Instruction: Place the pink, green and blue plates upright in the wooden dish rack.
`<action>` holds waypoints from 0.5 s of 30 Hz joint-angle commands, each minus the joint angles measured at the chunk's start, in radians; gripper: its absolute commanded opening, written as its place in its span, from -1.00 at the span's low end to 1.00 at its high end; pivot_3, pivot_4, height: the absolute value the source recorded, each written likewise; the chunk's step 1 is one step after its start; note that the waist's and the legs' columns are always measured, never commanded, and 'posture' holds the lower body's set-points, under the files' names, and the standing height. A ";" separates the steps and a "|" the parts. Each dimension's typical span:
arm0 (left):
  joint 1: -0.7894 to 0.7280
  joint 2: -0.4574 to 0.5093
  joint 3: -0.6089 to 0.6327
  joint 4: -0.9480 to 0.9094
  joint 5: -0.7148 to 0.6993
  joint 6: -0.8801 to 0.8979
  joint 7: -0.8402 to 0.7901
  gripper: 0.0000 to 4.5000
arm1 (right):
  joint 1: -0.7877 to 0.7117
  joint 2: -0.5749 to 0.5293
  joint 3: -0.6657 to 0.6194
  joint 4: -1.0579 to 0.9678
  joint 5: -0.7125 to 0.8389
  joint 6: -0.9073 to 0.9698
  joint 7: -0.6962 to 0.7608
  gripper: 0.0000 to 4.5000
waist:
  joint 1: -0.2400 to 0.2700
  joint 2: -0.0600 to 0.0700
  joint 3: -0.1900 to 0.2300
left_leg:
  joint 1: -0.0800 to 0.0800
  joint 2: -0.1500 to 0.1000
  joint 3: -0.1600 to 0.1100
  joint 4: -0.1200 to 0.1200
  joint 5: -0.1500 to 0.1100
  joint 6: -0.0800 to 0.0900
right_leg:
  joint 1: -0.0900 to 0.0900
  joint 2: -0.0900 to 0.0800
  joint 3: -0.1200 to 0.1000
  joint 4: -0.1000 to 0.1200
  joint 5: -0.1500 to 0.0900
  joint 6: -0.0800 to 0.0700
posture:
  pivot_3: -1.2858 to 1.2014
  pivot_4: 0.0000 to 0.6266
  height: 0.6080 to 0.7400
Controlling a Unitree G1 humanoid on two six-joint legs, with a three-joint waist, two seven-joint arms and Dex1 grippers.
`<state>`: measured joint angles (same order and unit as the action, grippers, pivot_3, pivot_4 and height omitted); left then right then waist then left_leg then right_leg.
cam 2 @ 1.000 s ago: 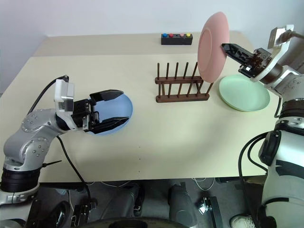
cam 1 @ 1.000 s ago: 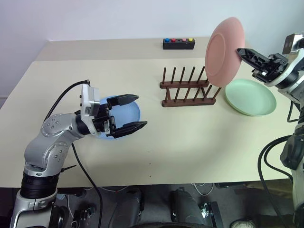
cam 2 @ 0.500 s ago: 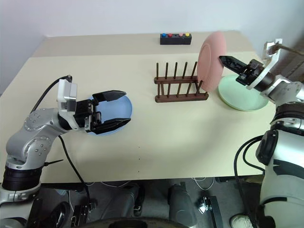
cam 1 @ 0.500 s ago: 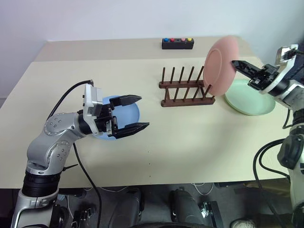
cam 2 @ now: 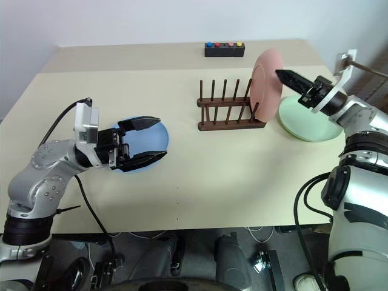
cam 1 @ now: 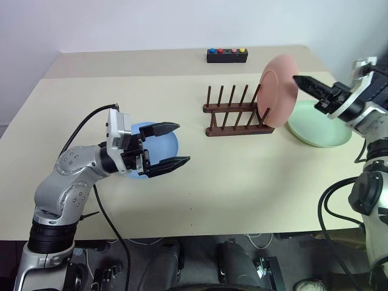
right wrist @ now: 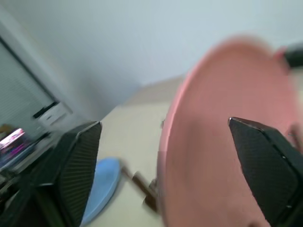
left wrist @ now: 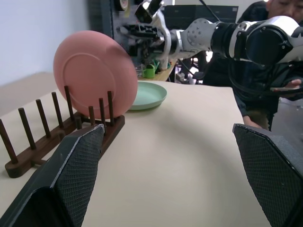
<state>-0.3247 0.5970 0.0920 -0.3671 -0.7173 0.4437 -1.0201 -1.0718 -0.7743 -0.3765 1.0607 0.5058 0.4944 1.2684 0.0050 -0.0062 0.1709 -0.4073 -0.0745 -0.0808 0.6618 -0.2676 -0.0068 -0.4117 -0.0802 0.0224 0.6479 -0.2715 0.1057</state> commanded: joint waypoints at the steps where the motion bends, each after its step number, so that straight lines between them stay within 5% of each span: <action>1: -0.004 -0.008 -0.023 -0.025 0.028 -0.034 0.004 1.00 | -0.011 -0.042 -0.092 -0.080 0.051 -0.078 -0.047 0.99 | 0.000 0.000 0.000 | 0.000 0.000 0.000 0.000 0.000 0.000 | 0.000 0.000 0.000 0.000 0.000 0.000 | 0.03 -0.52 1.00; 15: -0.090 -0.237 -0.272 0.152 0.341 -0.150 0.183 1.00 | 0.540 -0.163 -0.012 -0.555 -0.153 -0.357 -0.147 0.99 | -0.005 0.004 -0.002 | 0.001 0.000 0.002 0.001 -0.001 0.002 | 0.000 0.000 0.001 0.001 0.000 0.000 | 0.03 -0.52 1.00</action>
<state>-0.3970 0.3704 -0.1632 -0.2216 -0.3970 0.2977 -0.8473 -0.5288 -0.9154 -0.3954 0.5647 0.3658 0.1740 1.1301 -0.0003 -0.0020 0.1693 -0.4065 -0.0748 -0.0790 0.6624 -0.2685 -0.0051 -0.4116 -0.0796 0.0234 0.6493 -0.2714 0.1059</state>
